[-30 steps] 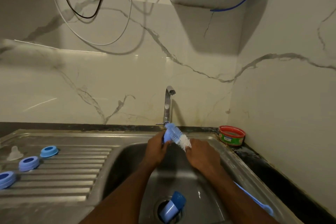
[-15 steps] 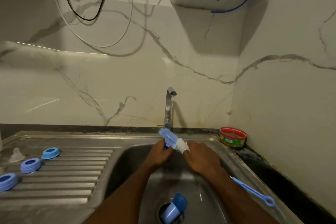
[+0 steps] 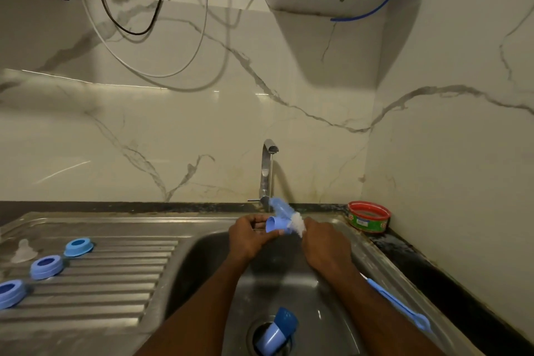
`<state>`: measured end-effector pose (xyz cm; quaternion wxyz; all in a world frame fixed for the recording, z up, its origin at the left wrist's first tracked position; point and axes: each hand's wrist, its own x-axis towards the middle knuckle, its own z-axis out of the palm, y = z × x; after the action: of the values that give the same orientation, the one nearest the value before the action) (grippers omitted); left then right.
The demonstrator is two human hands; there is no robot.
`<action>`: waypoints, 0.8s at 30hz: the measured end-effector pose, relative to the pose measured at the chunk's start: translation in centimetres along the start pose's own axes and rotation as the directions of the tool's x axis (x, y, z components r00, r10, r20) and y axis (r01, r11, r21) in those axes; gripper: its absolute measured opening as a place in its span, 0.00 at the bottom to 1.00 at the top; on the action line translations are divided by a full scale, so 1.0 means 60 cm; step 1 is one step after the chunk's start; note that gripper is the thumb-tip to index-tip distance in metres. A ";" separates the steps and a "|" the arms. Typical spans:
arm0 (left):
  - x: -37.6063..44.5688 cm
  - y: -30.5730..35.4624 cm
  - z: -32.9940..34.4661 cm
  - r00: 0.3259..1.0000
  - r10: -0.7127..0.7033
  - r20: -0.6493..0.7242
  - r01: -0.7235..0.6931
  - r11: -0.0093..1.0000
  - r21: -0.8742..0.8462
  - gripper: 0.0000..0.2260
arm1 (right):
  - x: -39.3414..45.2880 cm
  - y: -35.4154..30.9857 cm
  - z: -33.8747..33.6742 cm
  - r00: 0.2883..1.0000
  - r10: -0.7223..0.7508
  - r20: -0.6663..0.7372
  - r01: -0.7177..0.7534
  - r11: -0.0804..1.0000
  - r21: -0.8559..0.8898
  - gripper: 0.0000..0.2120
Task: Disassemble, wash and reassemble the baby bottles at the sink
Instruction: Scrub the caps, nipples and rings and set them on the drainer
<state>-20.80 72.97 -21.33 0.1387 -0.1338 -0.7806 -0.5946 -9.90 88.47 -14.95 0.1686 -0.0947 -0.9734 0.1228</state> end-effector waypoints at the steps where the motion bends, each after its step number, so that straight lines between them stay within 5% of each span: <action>1: 0.000 0.004 0.004 1.000 -0.014 -0.016 0.014 1.000 -0.009 0.23 | 0.002 0.001 0.001 1.000 -0.001 -0.003 0.001 1.000 0.001 0.17; 6: -0.002 0.001 0.006 0.998 -0.026 -0.051 0.026 1.000 0.007 0.16 | -0.008 -0.007 0.002 0.992 -0.129 0.013 0.129 0.992 0.016 0.18; 9: -0.008 0.005 0.006 0.998 -0.015 0.067 0.014 1.000 0.022 0.07 | -0.003 -0.008 0.004 0.999 -0.033 -0.003 0.033 0.999 0.034 0.17; 12: -0.005 0.007 0.014 0.992 -0.107 0.065 0.111 0.992 -0.058 0.10 | -0.002 -0.012 0.004 1.000 0.011 0.008 -0.012 0.998 0.068 0.16; 17: 0.005 0.034 0.022 0.900 -0.405 0.162 0.436 0.854 -0.284 0.08 | -0.010 -0.017 0.006 0.991 -0.134 -0.003 0.134 0.988 0.071 0.15; 24: -0.004 0.060 0.020 0.896 -0.418 0.154 0.441 0.785 -0.435 0.15 | 0.001 -0.024 0.002 0.988 -0.106 0.114 0.100 0.993 0.057 0.19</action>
<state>-19.30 75.02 -18.53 -0.0549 0.0037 -0.6305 -0.7742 -10.21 87.08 -14.62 0.1198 -0.0327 -0.9817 0.1443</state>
